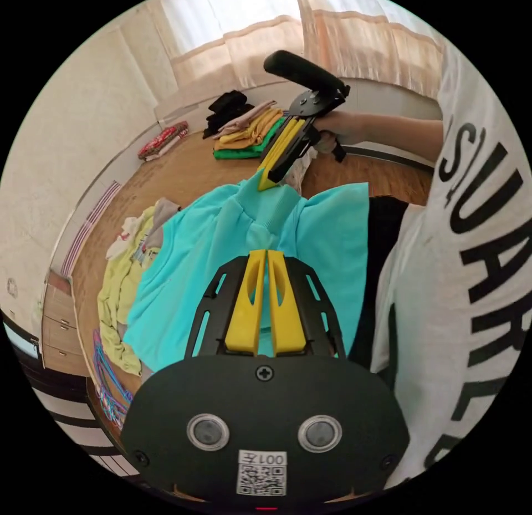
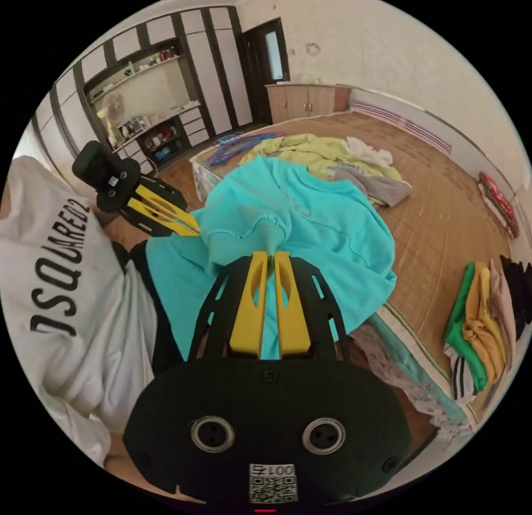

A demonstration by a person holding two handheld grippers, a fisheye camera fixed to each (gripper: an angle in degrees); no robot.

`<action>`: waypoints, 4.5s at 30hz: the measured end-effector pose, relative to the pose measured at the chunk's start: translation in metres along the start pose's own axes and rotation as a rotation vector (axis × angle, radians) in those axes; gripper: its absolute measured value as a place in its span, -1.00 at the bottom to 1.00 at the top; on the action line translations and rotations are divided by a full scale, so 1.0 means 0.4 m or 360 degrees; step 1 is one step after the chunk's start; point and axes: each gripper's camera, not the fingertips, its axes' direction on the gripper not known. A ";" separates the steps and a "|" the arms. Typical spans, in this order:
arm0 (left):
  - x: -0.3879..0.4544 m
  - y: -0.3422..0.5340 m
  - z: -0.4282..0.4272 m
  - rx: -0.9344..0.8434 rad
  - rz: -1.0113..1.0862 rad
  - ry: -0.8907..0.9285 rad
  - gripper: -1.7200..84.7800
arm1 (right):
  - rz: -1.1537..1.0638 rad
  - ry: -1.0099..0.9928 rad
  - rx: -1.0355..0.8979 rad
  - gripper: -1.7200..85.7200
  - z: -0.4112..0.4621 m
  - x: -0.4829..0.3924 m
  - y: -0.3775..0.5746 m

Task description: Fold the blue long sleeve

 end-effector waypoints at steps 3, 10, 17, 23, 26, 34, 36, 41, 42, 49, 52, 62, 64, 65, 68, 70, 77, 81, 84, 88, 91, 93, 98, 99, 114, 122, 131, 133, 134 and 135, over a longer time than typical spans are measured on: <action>0.033 -0.027 0.021 -0.0062 -0.0014 0.0057 -0.98 | 0.0054 -0.0173 -0.0076 -0.92 0.004 0.022 0.055; 0.095 -0.093 0.099 -0.0345 -0.0046 0.0103 -0.98 | 0.0242 -0.0045 -0.0234 -0.91 -0.002 0.018 0.177; 0.066 0.059 -0.018 -0.0823 -0.0072 0.0102 -0.88 | 0.0060 -0.0132 -0.0358 -0.77 -0.170 -0.097 0.271; 0.167 0.184 -0.014 -0.1301 0.0048 0.0193 -0.79 | -0.0109 -0.0095 -0.0861 -0.69 -0.160 -0.218 0.321; 0.241 0.178 0.024 -0.1267 0.0056 0.0123 -0.75 | -0.0178 0.0035 -0.0961 -0.68 -0.120 -0.278 0.332; 0.306 0.095 0.048 -0.1199 -0.0005 -0.0352 -0.78 | -0.0596 0.0504 -0.0971 -0.78 -0.067 -0.462 0.310; 0.308 0.084 0.029 -0.1164 -0.0021 -0.0465 -0.87 | -0.0658 0.0556 -0.0923 -0.83 -0.073 -0.492 0.308; 0.275 0.075 -0.045 -0.1014 -0.0235 -0.0311 -0.97 | -0.0492 0.0647 -0.0749 -0.86 -0.127 -0.500 0.320; 0.275 0.079 -0.050 -0.1021 -0.0234 -0.0297 -0.97 | -0.0452 0.0647 -0.0723 -0.87 -0.137 -0.497 0.321; 0.348 0.161 -0.058 -0.1198 -0.0016 -0.0237 -0.77 | -0.0168 0.0657 -0.0566 -0.90 -0.225 -0.479 0.350; 0.366 0.178 -0.042 -0.1108 -0.0031 -0.0290 -0.77 | -0.0112 0.0647 -0.0535 -0.90 -0.241 -0.472 0.358; 0.301 0.240 -0.076 -0.0834 -0.0123 -0.0454 -0.87 | -0.0078 0.0636 -0.0579 -0.91 -0.259 -0.457 0.372; 0.281 0.255 -0.088 -0.0808 -0.0194 -0.0395 -0.92 | -0.0054 0.0631 -0.0578 -0.91 -0.260 -0.449 0.374; 0.264 0.269 -0.098 -0.0789 -0.0252 -0.0376 -0.95 | -0.0046 0.0634 -0.0577 -0.91 -0.261 -0.445 0.374; 0.214 0.314 -0.142 -0.0715 -0.0429 -0.0381 -0.97 | -0.0058 0.0656 -0.0589 -0.91 -0.266 -0.439 0.373; 0.171 0.344 -0.188 -0.0653 -0.0565 -0.0377 -0.98 | -0.0068 0.0665 -0.0595 -0.91 -0.272 -0.435 0.372; 0.061 0.372 -0.471 -0.0437 -0.0635 -0.0413 -0.98 | -0.0004 0.0595 -0.0486 -0.92 -0.350 -0.377 0.365; 0.051 0.327 -0.627 -0.0376 -0.0480 -0.0461 -0.98 | -0.0003 0.0592 -0.0413 -0.93 -0.425 -0.345 0.376; 0.064 0.290 -0.696 -0.0457 -0.0304 -0.0498 -0.98 | -0.0045 0.0544 -0.0347 -0.93 -0.502 -0.336 0.394; 0.082 0.276 -0.712 -0.0554 -0.0174 -0.0379 -0.98 | -0.0068 0.0439 -0.0307 -0.93 -0.595 -0.323 0.444; 0.078 0.303 -0.675 -0.0639 -0.0164 -0.0203 -0.98 | 0.0020 0.0354 -0.0304 -0.93 -0.622 -0.287 0.499; 0.062 0.329 -0.641 -0.0649 -0.0202 -0.0123 -0.98 | 0.0079 0.0326 -0.0333 -0.93 -0.610 -0.257 0.533; -0.044 0.399 -0.497 -0.0624 -0.0381 -0.0099 -0.98 | 0.0226 0.0362 -0.0318 -0.93 -0.526 -0.164 0.569; -0.059 0.405 -0.480 -0.0627 -0.0408 -0.0105 -0.98 | 0.0242 0.0368 -0.0308 -0.92 -0.522 -0.153 0.568; -0.161 0.616 -0.119 -0.0877 -0.0744 0.0018 -0.98 | 0.0499 0.0174 -0.0534 -0.88 -0.392 0.054 0.639; -0.223 0.627 -0.101 -0.0563 -0.1148 0.0178 -0.81 | 0.0676 0.0022 -0.0331 -0.73 -0.475 0.087 0.673; -0.263 0.714 0.006 -0.0595 -0.1429 0.0186 -0.72 | 0.0948 -0.0111 -0.0428 -0.78 -0.331 0.132 0.804; -0.275 0.735 0.019 -0.0583 -0.1499 0.0224 -0.71 | 0.0970 -0.0250 -0.0341 -0.85 -0.319 0.136 0.824; -0.280 0.743 0.019 -0.0566 -0.1523 0.0248 -0.71 | 0.0939 -0.0296 -0.0326 -0.88 -0.314 0.129 0.826; -0.282 0.746 0.018 -0.0565 -0.1526 0.0248 -0.71 | 0.0920 -0.0261 -0.0333 -0.89 -0.315 0.122 0.824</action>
